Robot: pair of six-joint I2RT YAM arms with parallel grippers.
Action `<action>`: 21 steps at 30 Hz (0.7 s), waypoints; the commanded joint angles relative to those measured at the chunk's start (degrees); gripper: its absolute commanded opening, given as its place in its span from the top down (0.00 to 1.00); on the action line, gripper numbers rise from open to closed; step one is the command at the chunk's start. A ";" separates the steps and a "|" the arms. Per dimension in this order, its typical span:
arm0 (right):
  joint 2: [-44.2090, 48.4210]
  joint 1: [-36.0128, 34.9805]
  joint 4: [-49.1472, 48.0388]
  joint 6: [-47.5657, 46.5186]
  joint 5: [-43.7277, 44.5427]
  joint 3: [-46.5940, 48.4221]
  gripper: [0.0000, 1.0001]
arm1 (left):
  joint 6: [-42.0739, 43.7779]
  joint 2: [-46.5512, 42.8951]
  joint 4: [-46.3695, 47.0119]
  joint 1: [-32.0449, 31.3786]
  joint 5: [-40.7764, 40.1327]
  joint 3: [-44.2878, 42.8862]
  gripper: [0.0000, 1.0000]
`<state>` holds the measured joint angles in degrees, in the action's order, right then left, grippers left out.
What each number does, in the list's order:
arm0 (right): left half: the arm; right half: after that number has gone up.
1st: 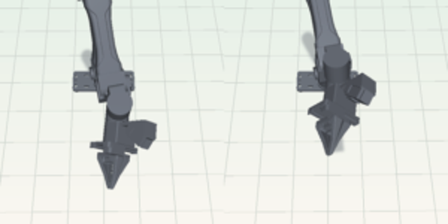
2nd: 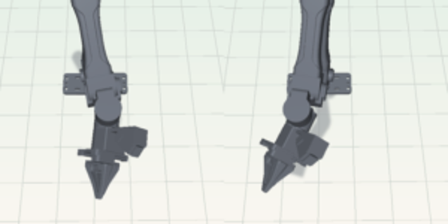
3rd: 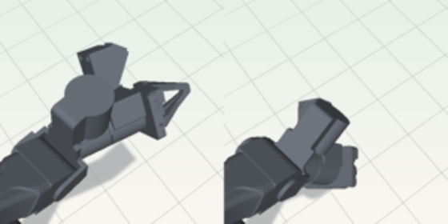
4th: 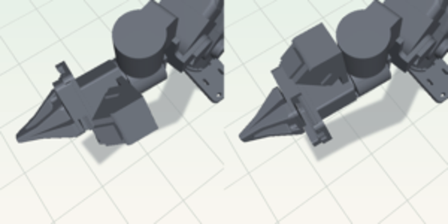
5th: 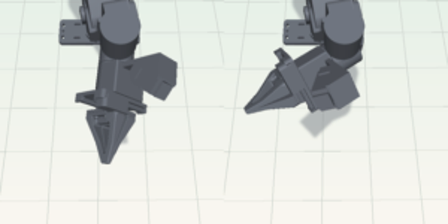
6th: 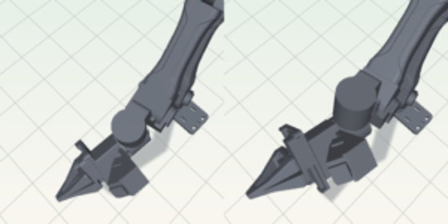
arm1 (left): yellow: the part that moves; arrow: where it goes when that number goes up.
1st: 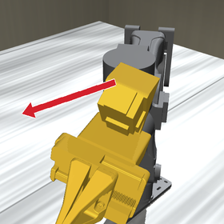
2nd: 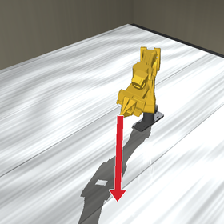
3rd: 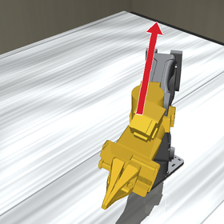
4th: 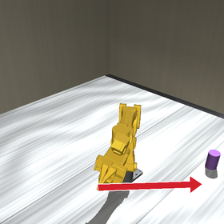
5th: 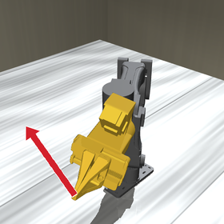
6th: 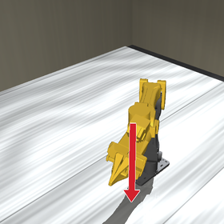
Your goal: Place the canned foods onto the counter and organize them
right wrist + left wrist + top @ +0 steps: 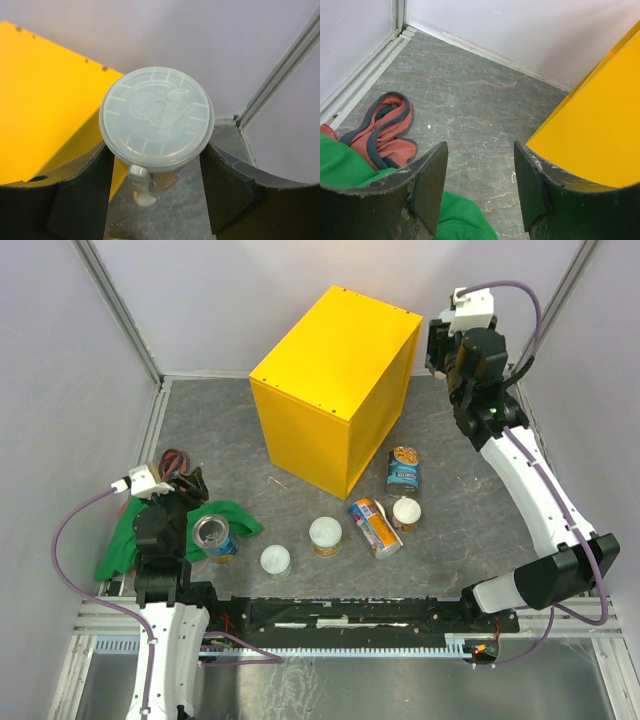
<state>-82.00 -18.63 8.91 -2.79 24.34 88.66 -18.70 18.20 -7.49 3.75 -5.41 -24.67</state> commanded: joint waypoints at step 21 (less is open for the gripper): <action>-22.94 -3.96 -0.18 0.39 -10.80 46.86 0.93 | 4.09 5.93 6.11 -0.50 3.87 -5.29 0.38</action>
<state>-102.80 -21.80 17.10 -3.84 16.29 128.14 -17.85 23.77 -4.12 3.36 -4.58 -26.06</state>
